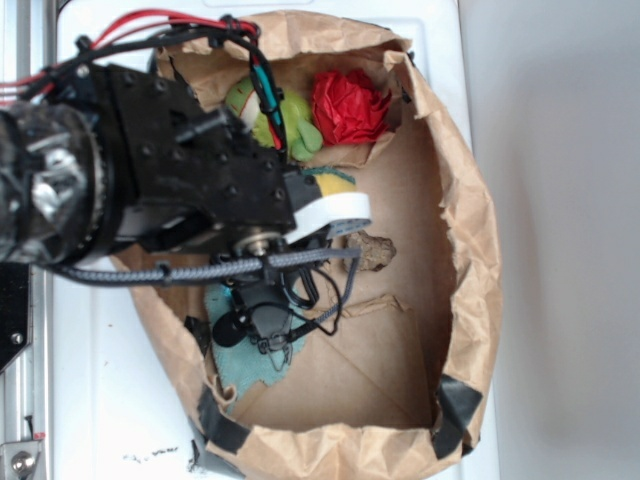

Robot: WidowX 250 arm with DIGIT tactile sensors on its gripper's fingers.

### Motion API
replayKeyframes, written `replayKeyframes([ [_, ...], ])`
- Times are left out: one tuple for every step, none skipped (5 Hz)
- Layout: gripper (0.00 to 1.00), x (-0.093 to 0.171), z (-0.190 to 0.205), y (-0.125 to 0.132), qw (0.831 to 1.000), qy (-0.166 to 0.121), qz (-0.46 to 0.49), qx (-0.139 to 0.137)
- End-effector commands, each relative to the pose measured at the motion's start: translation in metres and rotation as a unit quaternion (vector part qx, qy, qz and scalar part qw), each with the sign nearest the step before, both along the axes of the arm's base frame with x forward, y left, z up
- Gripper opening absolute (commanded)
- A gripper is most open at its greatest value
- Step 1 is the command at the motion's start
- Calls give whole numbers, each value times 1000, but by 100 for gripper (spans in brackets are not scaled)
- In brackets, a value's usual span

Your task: Grab the blue cloth.

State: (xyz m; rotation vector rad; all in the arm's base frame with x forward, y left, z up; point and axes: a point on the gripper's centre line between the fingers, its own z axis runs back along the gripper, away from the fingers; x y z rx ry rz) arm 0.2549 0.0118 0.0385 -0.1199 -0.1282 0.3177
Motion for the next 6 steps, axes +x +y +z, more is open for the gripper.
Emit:
replayKeyframes([
  [0,2,9,1,999,-31,-1,15],
  [0,0,2,-8,999,-17,-21,46],
  [0,13,14,-1,998,-26,-23,53],
  [0,45,65,23,997,-37,-45,51],
  [0,46,86,24,996,-48,-65,47],
  [0,43,110,24,992,-87,-78,50],
])
